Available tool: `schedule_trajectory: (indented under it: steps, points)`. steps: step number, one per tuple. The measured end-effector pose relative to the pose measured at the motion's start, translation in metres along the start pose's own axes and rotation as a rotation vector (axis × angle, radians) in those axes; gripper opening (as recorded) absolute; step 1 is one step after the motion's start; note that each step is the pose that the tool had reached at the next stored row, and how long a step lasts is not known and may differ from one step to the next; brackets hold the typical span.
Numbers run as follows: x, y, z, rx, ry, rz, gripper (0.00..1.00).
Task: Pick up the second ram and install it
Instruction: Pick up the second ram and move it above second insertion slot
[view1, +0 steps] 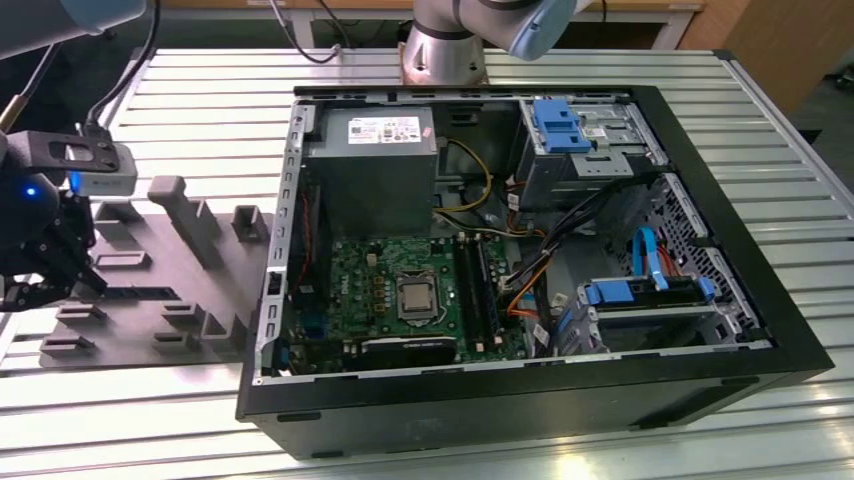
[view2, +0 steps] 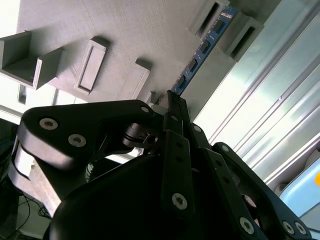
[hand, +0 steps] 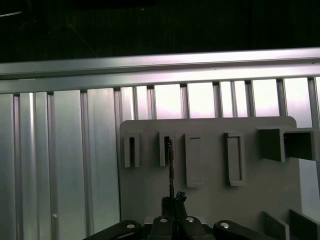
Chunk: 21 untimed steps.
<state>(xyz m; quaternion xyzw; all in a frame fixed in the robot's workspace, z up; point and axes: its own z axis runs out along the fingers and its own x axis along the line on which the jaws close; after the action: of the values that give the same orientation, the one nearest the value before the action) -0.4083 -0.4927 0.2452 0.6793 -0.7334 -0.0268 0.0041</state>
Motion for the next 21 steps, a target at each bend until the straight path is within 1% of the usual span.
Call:
schedule_trajectory:
  steps: [21]
  points:
    - [-0.0003,0.0004,-0.0086,0.0000,0.0000,0.000,0.12]
